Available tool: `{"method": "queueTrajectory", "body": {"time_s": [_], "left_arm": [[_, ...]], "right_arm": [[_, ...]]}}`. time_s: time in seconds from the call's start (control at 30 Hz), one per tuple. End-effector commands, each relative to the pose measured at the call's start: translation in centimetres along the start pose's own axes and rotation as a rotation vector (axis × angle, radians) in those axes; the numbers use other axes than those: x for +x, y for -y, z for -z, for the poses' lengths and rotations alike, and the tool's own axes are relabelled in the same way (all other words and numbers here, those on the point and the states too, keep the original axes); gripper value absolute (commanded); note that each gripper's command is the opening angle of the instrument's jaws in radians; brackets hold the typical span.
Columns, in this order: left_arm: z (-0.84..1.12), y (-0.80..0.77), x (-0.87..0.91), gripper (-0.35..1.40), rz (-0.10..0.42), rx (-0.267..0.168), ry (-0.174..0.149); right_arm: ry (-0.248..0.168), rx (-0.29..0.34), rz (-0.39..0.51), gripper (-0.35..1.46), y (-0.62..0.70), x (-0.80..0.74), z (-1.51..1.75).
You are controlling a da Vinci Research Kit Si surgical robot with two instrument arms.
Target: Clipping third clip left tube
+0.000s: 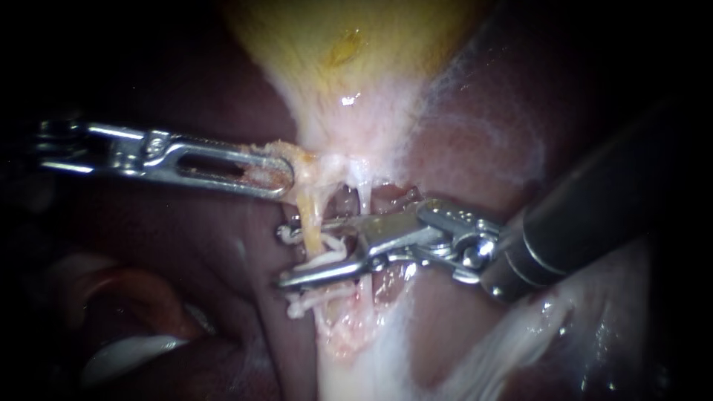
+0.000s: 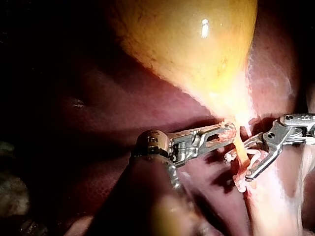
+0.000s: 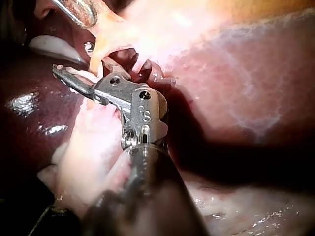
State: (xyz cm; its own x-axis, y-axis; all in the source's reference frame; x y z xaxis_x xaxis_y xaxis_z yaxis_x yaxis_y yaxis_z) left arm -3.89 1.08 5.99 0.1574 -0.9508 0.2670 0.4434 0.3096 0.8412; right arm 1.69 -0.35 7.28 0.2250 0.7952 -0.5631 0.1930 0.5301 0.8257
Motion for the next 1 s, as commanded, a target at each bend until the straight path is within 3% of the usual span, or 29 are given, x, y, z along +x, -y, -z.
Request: {"method": "queueTrajectory", "body": {"time_s": [0.03,0.23,0.43,0.77,0.93,1.0], "left_arm": [[0.00,-0.01,0.00,-0.35,0.000,0.001,0.000],[-0.01,-0.04,-0.01,-0.35,0.000,0.001,-0.001],[0.00,-0.05,0.00,-0.35,-0.001,0.001,-0.001],[-0.01,-0.05,0.00,-0.35,-0.001,0.001,0.000],[-0.01,-0.05,0.00,-0.35,-0.001,0.001,0.000],[-0.01,-0.05,0.00,-0.35,-0.001,0.000,0.000]], "right_arm": [[-0.005,0.009,-0.005,0.44,0.02,0.02,0.01],[-0.040,0.056,-0.041,0.43,0.09,0.16,0.04],[-0.065,0.067,-0.050,0.42,0.10,0.34,0.09],[-0.070,0.066,-0.052,0.38,0.04,0.39,0.10],[-0.077,0.048,-0.071,0.19,0.00,0.40,0.10],[-0.078,0.045,-0.083,-0.03,-0.03,0.40,0.13]]}}
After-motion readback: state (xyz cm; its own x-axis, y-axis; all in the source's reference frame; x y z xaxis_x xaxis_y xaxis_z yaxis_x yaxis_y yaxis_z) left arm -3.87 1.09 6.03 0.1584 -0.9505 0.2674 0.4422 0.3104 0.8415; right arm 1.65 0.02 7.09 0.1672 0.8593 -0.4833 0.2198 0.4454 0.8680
